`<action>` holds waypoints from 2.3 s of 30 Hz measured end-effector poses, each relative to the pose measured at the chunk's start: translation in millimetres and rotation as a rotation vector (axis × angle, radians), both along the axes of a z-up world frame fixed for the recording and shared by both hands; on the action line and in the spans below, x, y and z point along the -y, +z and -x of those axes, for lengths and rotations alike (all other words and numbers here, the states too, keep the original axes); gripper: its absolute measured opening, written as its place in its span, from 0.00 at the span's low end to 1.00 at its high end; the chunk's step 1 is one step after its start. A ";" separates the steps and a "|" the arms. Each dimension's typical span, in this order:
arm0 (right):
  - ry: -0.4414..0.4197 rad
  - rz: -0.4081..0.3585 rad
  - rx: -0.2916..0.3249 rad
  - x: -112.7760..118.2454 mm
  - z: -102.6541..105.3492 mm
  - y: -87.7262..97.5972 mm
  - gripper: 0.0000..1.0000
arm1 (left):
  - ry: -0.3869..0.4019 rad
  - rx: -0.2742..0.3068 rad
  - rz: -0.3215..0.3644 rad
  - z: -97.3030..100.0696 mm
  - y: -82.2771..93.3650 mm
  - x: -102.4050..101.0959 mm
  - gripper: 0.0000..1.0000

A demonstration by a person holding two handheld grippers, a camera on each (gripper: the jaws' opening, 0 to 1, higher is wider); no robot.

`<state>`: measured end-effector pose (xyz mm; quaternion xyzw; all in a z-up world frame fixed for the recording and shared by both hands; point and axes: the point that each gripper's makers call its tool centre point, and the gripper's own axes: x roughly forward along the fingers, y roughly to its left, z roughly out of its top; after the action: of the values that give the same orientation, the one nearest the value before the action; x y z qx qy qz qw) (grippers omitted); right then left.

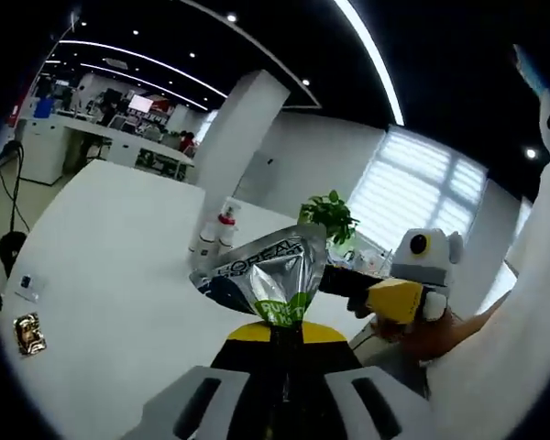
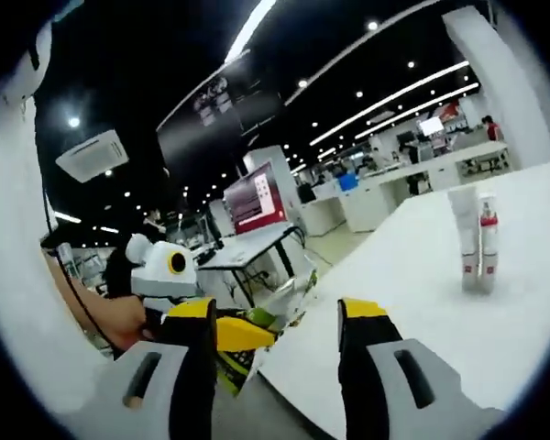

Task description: Arrange the skincare products in the storage area until every visible bottle or jar stands upright without overlapping.

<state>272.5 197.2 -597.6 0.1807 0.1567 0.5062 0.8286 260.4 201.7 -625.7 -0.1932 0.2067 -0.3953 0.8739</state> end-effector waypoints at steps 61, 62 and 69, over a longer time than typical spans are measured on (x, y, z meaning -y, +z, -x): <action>0.179 -0.156 -0.104 18.2 21.6 18.3 0.00 | -0.158 -0.071 0.059 14.1 -8.5 14.2 0.47; 0.189 -0.155 -0.112 19.0 23.1 17.7 0.00 | -0.175 -0.070 0.064 15.9 -8.5 15.4 0.48; 0.244 -0.186 -0.107 22.0 32.6 22.5 0.00 | -0.265 -0.093 0.079 29.3 -9.5 27.4 0.43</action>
<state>239.8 175.2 -575.1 0.2628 0.1738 0.6049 0.7313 231.1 174.4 -635.2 -0.2166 0.2547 -0.5055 0.7954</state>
